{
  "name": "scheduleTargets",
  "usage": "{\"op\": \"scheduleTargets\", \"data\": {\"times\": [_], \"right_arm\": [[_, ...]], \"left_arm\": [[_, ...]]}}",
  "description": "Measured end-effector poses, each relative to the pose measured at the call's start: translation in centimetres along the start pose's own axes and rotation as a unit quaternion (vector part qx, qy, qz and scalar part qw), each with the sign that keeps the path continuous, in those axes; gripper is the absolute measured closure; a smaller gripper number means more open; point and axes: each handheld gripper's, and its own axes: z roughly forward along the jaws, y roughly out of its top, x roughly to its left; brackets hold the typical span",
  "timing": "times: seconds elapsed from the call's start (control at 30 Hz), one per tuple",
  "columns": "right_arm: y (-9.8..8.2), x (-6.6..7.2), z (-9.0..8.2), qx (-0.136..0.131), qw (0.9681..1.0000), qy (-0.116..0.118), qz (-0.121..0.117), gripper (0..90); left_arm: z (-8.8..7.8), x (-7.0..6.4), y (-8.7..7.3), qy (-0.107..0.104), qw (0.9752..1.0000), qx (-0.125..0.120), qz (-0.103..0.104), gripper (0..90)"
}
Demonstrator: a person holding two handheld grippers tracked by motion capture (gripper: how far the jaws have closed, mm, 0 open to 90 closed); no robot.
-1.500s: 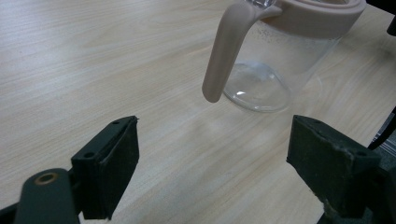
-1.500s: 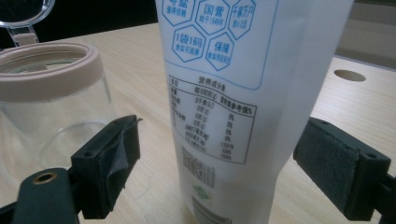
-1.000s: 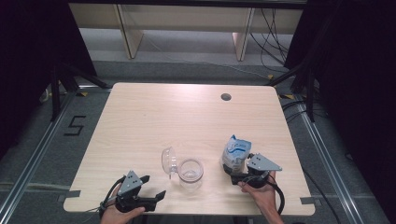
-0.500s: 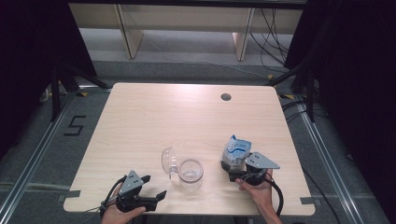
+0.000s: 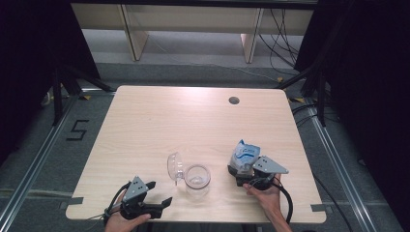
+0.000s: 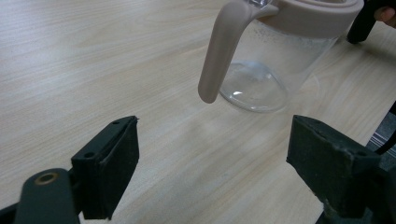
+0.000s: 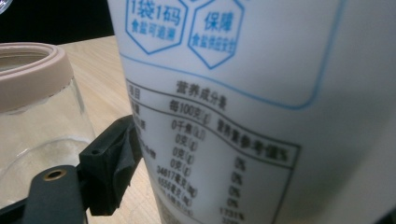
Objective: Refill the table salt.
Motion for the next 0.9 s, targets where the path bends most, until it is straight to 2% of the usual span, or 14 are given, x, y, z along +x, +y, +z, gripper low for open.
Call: {"op": "scheduleTargets", "data": {"times": [0.03,0.07,0.13,0.17,0.2,0.23,0.3,0.4,0.5,0.53,0.63,0.73,0.77,0.9], "right_arm": [[0.00,0.00,0.00,0.000,1.0000,0.000,0.000,18.9],[0.01,-0.28,0.10,-0.004,0.9998,-0.003,-0.017,18.8],[-0.06,-0.15,0.24,-0.003,0.9999,0.002,-0.011,18.6],[-0.10,0.01,0.13,0.005,1.0000,-0.007,0.000,18.6],[-0.19,0.13,0.24,-0.002,0.9999,-0.010,0.010,18.6],[-0.09,-0.24,0.21,0.004,1.0000,0.000,-0.002,18.7],[-0.16,-0.32,0.45,-0.003,1.0000,0.002,-0.006,19.1],[-0.12,-0.22,0.54,0.004,0.9999,0.012,-0.011,22.9],[-0.12,-0.21,0.57,0.002,0.9999,0.009,-0.014,25.1],[-0.09,-0.19,0.48,0.005,0.9998,0.001,-0.018,25.8],[-0.10,-0.15,0.64,0.003,0.9999,0.007,-0.014,27.3],[-0.06,-0.03,0.55,0.010,0.9999,0.002,-0.013,28.9],[-0.08,-0.18,0.74,-0.001,0.9997,-0.001,-0.025,29.4],[-0.05,-0.15,0.74,0.008,0.9997,0.005,-0.023,30.7]], "left_arm": [[-0.03,-0.01,0.01,0.001,1.0000,0.002,0.001,16.4],[-0.02,-0.01,0.01,0.001,1.0000,0.001,0.000,16.4],[0.00,0.00,0.00,0.000,1.0000,0.000,0.000,16.4],[0.00,0.00,0.00,0.000,1.0000,0.000,0.000,16.4],[0.00,0.00,0.00,0.000,1.0000,0.000,0.000,16.4],[-0.02,0.02,0.00,0.000,1.0000,0.001,0.001,16.4],[-0.02,0.00,0.01,0.001,1.0000,0.002,0.001,16.4],[-0.09,0.05,0.01,0.002,1.0000,0.005,0.005,16.4],[-0.01,-0.03,0.01,0.002,1.0000,0.001,0.001,16.4],[-0.01,-0.03,0.01,0.002,1.0000,0.001,0.001,16.4],[0.03,-0.06,-0.01,0.001,1.0000,0.000,0.001,16.4],[0.02,-0.04,0.00,0.001,1.0000,0.001,0.001,16.4],[0.02,-0.05,0.00,0.001,1.0000,0.001,0.001,16.4],[0.02,-0.08,0.00,0.001,1.0000,0.002,0.001,16.4]]}}
